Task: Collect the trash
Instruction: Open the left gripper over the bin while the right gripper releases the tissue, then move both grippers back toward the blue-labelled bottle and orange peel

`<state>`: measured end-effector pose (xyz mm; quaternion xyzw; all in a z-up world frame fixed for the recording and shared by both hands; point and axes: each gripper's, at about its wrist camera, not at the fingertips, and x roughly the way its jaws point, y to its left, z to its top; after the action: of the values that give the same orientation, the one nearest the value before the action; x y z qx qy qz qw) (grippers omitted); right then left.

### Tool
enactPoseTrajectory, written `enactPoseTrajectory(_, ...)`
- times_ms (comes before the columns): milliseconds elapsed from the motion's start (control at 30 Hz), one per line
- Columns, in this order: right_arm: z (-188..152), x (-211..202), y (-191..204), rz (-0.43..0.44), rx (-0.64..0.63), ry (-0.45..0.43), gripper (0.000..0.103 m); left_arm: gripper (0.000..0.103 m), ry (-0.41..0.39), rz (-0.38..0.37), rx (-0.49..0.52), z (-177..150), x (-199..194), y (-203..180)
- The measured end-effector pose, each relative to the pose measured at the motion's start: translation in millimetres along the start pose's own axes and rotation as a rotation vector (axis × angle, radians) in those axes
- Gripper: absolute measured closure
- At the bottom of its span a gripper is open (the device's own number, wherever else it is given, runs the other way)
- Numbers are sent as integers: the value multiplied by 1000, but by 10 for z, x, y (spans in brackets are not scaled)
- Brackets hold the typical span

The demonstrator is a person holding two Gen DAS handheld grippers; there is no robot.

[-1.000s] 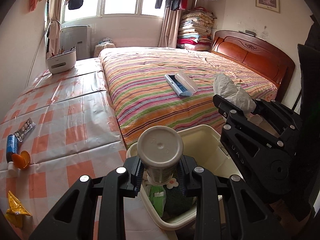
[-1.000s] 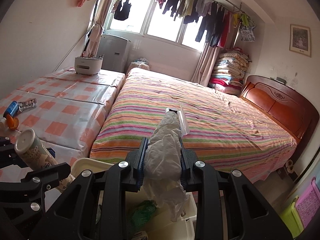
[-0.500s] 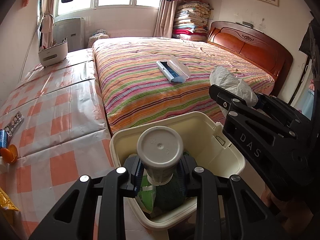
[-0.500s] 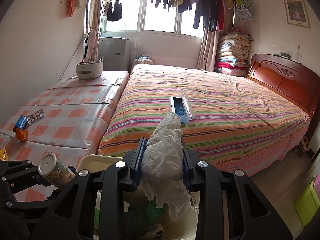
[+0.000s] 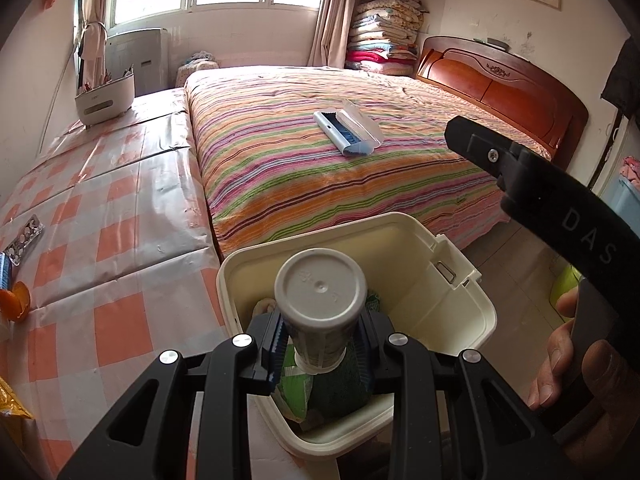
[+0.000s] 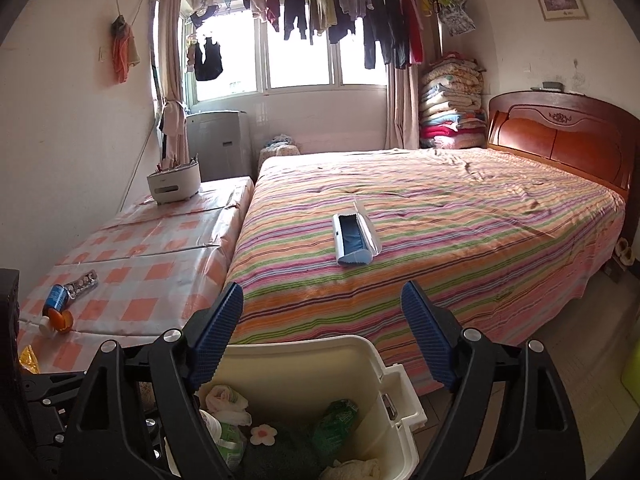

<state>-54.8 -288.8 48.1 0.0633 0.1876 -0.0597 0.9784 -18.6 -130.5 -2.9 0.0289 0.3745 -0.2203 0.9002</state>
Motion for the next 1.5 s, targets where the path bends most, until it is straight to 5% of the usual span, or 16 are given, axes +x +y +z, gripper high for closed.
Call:
enactPoseTrajectory(367, 26, -25, -62, -8, 28, -25, 21, 73, 0, -13, 28, 63, 18, -101)
enactPoseTrajectory(500, 36, -14, -14, -11, 16, -26, 21, 48, -15, -9, 36, 73, -43, -95)
enactPoseTrajectory(667, 52, 36, 106, 5, 3, -15, 21, 39, -63, 24, 32, 88, -213, 44)
enactPoseTrajectory(1033, 81, 139, 611, 65, -61, 2, 19, 38, -102, 130, -13, 87, -594, 701)
enactPoseTrajectory(1167, 66, 202, 872, 100, -93, 14, 19, 30, -133, 193, -30, 53, -743, 1014)
enactPoseTrajectory(1500, -12, 377, 1613, 196, -189, 46, 17, 30, -155, 300, -162, 6, -951, 1828)
